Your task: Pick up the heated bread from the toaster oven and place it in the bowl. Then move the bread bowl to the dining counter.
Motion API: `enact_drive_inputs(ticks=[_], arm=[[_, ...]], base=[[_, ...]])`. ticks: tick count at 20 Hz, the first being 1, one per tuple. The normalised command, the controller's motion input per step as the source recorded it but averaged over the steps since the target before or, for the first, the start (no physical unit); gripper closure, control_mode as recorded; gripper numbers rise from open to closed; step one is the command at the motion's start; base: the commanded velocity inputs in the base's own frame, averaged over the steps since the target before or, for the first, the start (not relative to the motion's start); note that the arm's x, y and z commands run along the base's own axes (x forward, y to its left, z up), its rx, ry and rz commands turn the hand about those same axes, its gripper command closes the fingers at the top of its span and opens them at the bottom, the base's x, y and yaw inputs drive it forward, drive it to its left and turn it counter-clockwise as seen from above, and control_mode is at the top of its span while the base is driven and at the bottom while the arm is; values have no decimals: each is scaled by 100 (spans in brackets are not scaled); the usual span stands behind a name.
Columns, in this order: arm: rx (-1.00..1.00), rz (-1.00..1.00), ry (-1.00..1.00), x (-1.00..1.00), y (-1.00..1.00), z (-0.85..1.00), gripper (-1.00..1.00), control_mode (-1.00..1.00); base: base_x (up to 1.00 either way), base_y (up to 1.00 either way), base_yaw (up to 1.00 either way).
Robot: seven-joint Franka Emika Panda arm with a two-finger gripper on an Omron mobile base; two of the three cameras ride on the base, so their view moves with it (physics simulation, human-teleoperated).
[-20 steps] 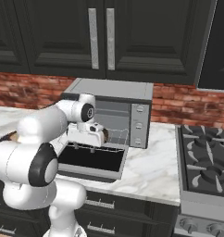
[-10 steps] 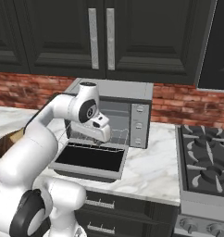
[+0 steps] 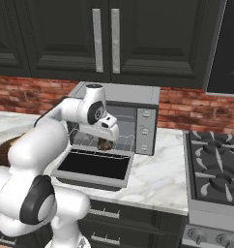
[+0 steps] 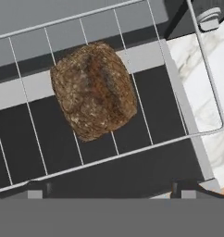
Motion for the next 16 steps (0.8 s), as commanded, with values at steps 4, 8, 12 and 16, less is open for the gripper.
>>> enact_drive_inputs(ticks=[4, 8, 12, 16], arm=[[-2, 12, -16, 38, 0, -80, -100, -100], [-1, 7, -19, 30, -5, -52, -100, -100], [-1, 2, -17, 27, -4, -9, -100, -100], [-4, 0, -15, 13, -3, 0, -100, -100]], base=[[0, 0, 0], [0, 0, 0], [0, 0, 0], [0, 0, 0]])
